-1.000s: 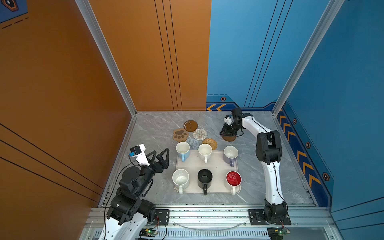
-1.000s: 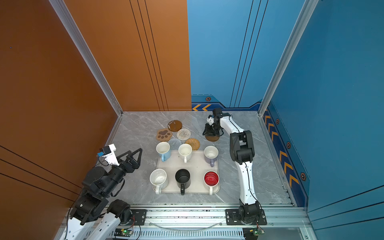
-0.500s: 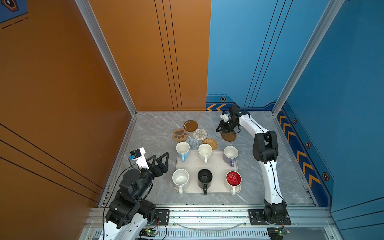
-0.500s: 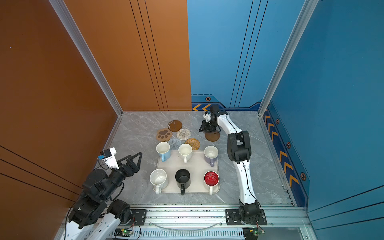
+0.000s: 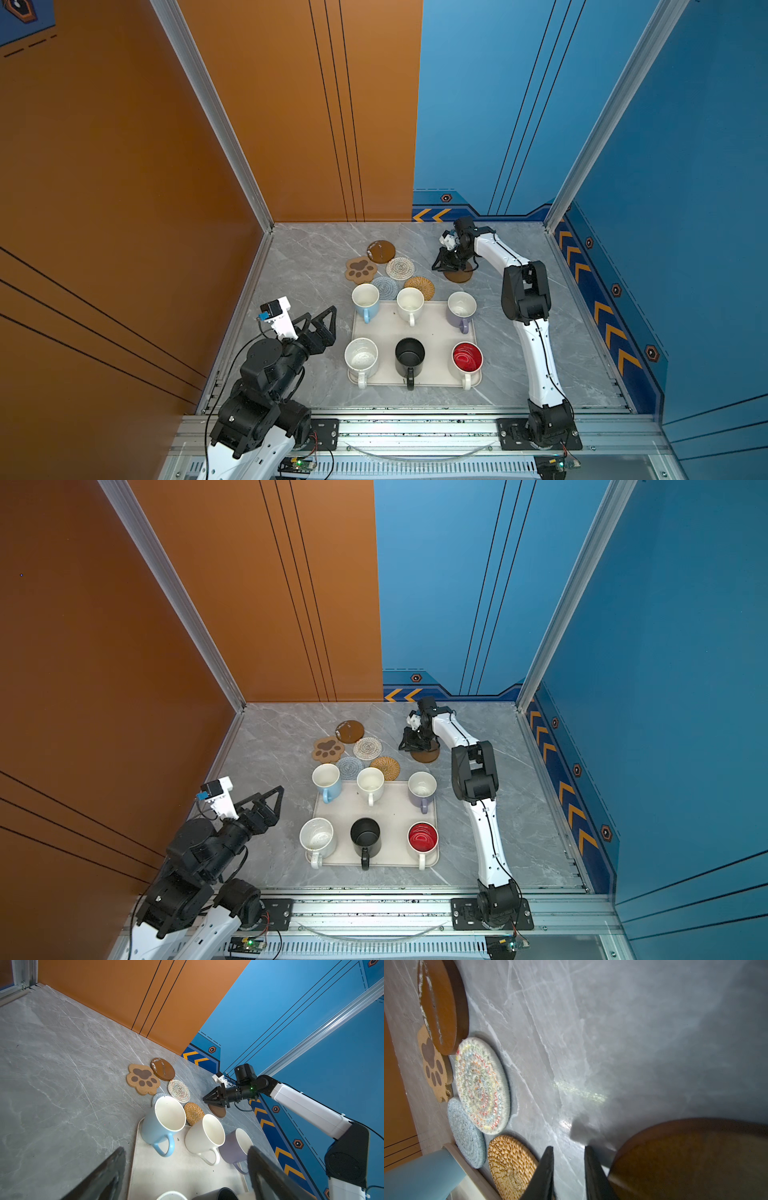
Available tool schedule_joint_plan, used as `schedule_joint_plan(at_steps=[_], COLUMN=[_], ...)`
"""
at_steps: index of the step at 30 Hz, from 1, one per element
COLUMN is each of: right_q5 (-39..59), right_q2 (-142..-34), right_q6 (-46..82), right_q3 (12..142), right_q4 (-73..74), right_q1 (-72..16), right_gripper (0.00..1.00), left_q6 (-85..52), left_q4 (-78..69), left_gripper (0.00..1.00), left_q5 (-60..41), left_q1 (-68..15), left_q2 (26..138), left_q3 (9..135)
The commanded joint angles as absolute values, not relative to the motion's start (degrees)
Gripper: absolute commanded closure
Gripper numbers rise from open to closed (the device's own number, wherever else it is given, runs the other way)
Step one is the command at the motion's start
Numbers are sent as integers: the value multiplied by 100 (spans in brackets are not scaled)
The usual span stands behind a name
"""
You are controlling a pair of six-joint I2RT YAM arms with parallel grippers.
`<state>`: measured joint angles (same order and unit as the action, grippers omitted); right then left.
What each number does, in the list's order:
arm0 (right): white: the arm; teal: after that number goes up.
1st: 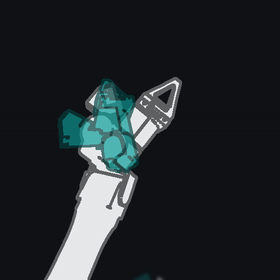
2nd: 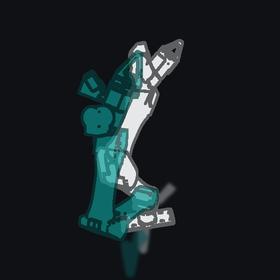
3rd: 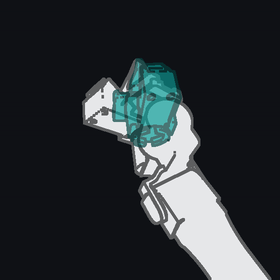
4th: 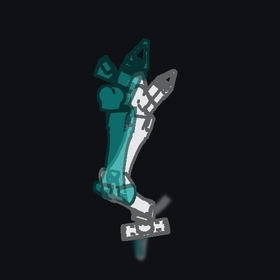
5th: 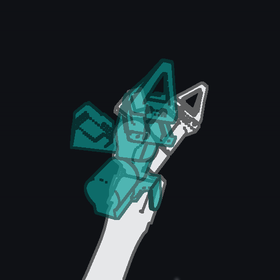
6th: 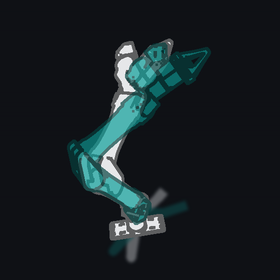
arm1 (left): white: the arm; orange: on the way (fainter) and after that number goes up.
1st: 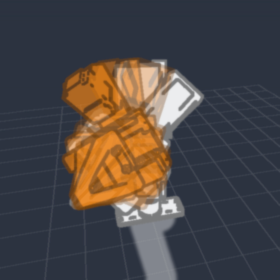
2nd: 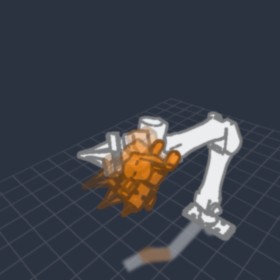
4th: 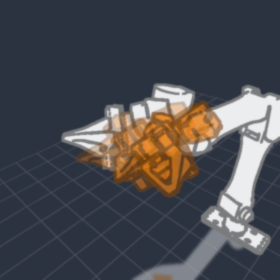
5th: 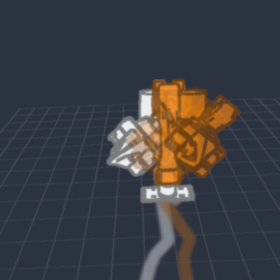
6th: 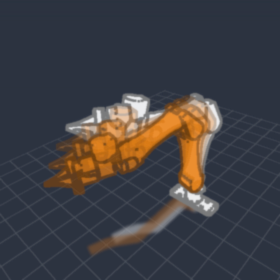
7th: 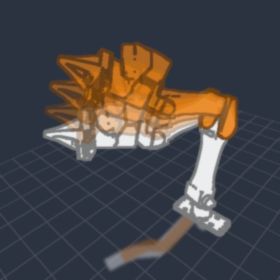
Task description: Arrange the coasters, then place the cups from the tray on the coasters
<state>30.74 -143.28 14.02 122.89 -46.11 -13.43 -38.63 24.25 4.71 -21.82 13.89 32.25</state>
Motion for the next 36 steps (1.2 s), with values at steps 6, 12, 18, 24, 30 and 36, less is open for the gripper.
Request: schedule_joint_plan(at_steps=[6, 12, 18, 24, 30, 36], right_q5=[2725, 2663, 2641, 2692, 2914, 2931], right_q2=[-14284, -14068, -13804, -13347, -12869, -13087], right_q6=[1390, 1289, 1270, 1267, 1431, 1626], right_q3=[11905, 11523, 11063, 10606, 10497, 11193], right_q4=[-4834, -4817, -4705, -4552, -4262, -4270], right_q1=[-1097, -984, -866, -704, -718, -773], right_gripper=[78, 78, 78, 79, 79, 79], left_q6=[-3807, -3771, -3859, -3855, -3836, -3834], left_q4=[2527, 2522, 2514, 2518, 2496, 2494], left_gripper=[8, 8, 8, 8, 7, 7], left_q5=[656, 651, 593, 604, 642, 761], left_q1=[-2247, -2249, -2265, -2276, -2276, -2284], left_q2=[1315, 1383, 1313, 1215, 1274, 1284], left_q3=[3132, 3115, 3010, 2997, 2962, 2925])
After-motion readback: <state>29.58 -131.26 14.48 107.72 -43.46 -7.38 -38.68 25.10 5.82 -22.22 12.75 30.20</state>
